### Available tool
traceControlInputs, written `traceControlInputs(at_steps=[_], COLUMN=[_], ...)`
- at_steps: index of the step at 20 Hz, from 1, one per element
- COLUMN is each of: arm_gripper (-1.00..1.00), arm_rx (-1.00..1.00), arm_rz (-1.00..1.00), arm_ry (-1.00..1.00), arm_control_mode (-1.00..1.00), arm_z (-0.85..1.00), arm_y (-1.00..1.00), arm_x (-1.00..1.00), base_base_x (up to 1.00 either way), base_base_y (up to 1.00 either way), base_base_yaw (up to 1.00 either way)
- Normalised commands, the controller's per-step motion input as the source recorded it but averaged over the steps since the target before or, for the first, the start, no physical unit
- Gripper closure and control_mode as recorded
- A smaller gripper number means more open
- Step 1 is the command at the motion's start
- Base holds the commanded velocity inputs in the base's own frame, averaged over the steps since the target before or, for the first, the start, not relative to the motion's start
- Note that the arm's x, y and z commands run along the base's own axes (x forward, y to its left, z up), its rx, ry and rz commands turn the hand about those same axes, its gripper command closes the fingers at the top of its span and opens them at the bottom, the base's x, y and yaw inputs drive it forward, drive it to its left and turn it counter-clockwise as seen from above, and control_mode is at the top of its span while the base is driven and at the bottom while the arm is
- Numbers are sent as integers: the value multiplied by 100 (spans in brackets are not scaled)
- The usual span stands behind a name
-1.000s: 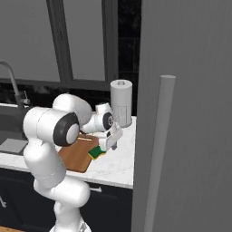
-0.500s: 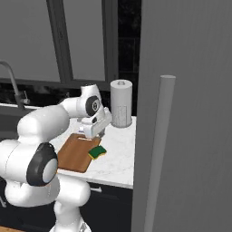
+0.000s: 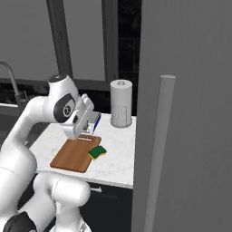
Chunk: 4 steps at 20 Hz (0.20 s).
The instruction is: Pick up the sponge from the counter and clean the cutting board by briefly scrubbing or pressing down on the cutting board. Once finished, release the sponge.
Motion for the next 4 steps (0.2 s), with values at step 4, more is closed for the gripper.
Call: traceControlInputs(at_steps=[4], arm_gripper=[100], arm_rx=[0], arm_rz=[22], arm_ry=[-36], arm_control_mode=[-100], arm_z=[100], arm_y=[20], arm_x=[-82], base_base_x=[0], base_base_y=[0], base_base_yaw=[0])
